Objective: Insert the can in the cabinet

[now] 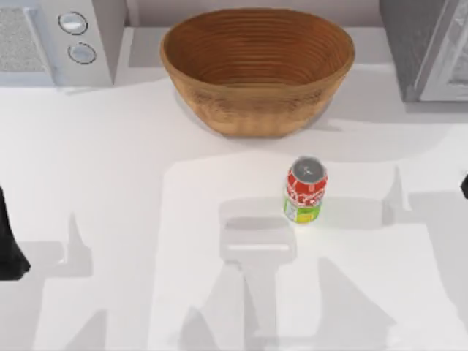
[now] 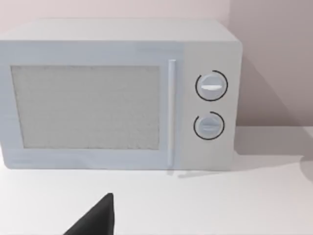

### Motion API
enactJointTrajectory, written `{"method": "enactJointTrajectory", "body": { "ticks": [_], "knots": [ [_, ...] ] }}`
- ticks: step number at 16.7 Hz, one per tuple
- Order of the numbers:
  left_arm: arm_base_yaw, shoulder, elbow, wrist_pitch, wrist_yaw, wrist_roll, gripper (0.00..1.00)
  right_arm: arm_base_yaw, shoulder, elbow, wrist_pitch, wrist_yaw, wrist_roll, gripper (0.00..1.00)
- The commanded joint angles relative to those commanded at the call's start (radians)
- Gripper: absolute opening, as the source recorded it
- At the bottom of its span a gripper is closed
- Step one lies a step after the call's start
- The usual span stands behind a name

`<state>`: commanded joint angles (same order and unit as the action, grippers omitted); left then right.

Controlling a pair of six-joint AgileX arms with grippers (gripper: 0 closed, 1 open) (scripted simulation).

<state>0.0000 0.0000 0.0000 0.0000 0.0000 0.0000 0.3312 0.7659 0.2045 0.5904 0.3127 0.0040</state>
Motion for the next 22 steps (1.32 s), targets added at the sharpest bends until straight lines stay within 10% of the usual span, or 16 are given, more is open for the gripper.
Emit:
{"method": "enactJointTrajectory", "body": {
  "ticks": [14, 22],
  "knots": [
    [0.000, 0.000, 0.000, 0.000, 0.000, 0.000, 1.00, 0.539, 1.378, 0.336, 1.013, 0.578, 0.003, 1.00],
    [0.000, 0.000, 0.000, 0.000, 0.000, 0.000, 1.00, 0.664, 1.706, 0.416, 1.255, 0.720, 0.004, 1.00]
  ]
}}
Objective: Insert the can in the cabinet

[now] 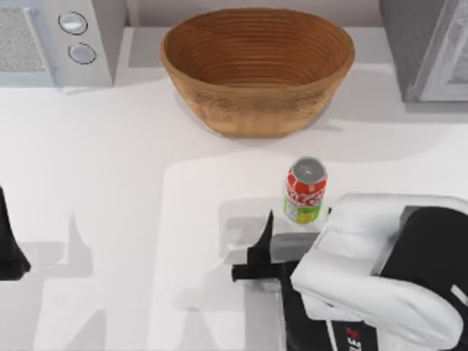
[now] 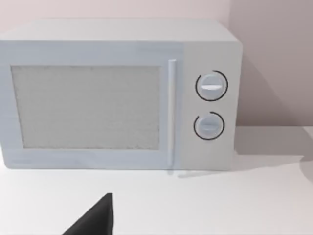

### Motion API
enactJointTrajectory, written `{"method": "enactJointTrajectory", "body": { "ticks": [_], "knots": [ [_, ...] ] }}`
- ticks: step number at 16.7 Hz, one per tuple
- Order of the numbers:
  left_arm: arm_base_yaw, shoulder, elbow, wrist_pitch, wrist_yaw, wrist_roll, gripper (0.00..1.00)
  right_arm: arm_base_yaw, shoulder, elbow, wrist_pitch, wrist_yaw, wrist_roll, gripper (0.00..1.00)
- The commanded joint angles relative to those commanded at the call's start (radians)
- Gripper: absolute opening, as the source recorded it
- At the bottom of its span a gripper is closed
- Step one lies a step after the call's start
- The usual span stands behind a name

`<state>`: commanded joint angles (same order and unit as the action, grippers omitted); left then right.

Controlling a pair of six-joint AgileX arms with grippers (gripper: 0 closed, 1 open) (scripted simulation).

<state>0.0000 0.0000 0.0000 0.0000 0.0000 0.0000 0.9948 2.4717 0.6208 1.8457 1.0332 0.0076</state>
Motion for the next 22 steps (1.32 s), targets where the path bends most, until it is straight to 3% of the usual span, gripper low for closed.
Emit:
{"method": "enactJointTrajectory", "body": {
  "ticks": [4, 5, 22],
  "knots": [
    [0.000, 0.000, 0.000, 0.000, 0.000, 0.000, 1.00, 0.000, 0.000, 0.000, 0.000, 0.000, 0.000, 1.00],
    [0.000, 0.000, 0.000, 0.000, 0.000, 0.000, 1.00, -0.013, 0.057, 0.057, -0.072, -0.054, 0.061, 1.00],
    [0.000, 0.000, 0.000, 0.000, 0.000, 0.000, 1.00, -0.158, 0.004, 0.143, -0.137, -0.158, -0.001, 1.00]
  ]
}}
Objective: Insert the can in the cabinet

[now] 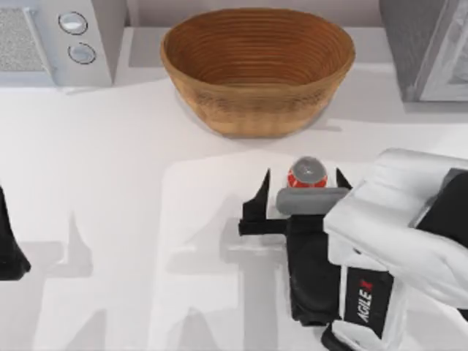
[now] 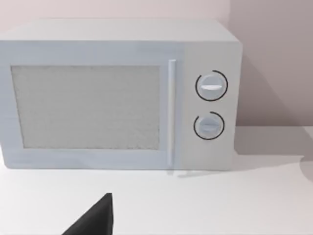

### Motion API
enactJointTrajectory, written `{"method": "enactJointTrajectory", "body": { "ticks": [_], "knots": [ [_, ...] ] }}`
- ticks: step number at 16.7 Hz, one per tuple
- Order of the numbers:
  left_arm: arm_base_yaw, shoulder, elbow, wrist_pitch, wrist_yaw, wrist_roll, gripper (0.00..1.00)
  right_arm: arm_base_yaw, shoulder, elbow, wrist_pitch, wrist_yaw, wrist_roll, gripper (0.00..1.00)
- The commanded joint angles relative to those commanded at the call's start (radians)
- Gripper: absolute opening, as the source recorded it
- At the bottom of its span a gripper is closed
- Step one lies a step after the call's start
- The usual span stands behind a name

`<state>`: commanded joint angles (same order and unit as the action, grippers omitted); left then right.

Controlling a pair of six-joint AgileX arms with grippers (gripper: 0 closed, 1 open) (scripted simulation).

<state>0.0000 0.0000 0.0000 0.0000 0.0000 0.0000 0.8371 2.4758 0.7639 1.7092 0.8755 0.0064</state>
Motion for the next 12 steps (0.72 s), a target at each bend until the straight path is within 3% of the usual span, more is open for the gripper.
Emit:
{"method": "enactJointTrajectory", "body": {
  "ticks": [4, 12],
  "knots": [
    [0.000, 0.000, 0.000, 0.000, 0.000, 0.000, 1.00, 0.000, 0.000, 0.000, 0.000, 0.000, 0.000, 1.00],
    [0.000, 0.000, 0.000, 0.000, 0.000, 0.000, 1.00, 0.000, 0.000, 0.000, 0.000, 0.000, 0.000, 0.40]
  ]
}}
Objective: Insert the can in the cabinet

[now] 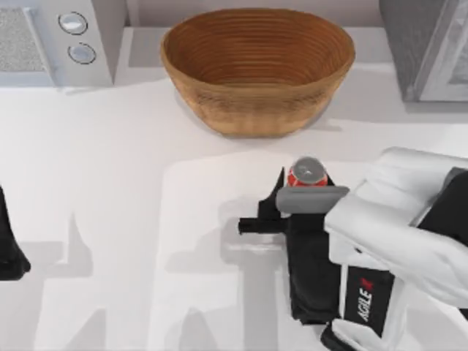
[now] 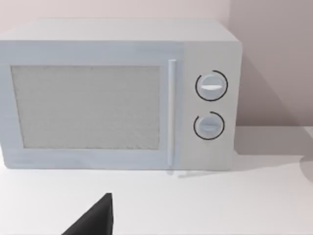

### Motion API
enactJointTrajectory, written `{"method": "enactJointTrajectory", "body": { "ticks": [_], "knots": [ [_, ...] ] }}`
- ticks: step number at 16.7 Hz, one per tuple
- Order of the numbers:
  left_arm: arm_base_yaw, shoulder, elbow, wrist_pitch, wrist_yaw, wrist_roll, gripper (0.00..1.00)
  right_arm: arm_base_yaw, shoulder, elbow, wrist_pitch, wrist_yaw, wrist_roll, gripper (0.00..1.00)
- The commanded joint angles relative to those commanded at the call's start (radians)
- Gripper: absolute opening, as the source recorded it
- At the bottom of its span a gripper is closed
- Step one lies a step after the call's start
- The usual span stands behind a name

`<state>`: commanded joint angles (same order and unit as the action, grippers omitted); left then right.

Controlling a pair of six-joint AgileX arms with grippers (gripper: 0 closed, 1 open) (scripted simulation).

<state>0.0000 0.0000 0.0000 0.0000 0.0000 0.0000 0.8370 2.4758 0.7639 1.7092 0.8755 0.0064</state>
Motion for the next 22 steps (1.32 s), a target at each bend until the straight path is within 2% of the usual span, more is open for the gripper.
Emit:
{"method": "enactJointTrajectory", "body": {
  "ticks": [5, 6, 16, 22],
  "knots": [
    [0.000, 0.000, 0.000, 0.000, 0.000, 0.000, 1.00, 0.000, 0.000, 0.000, 0.000, 0.000, 0.000, 0.02],
    [0.000, 0.000, 0.000, 0.000, 0.000, 0.000, 1.00, 0.000, 0.000, 0.000, 0.000, 0.000, 0.000, 0.00],
    [0.000, 0.000, 0.000, 0.000, 0.000, 0.000, 1.00, 0.003, -0.011, -0.004, -0.013, -0.004, 0.000, 0.00],
    [0.000, 0.000, 0.000, 0.000, 0.000, 0.000, 1.00, -0.003, -0.205, -0.017, -0.195, -0.003, 0.006, 0.00]
  ]
}}
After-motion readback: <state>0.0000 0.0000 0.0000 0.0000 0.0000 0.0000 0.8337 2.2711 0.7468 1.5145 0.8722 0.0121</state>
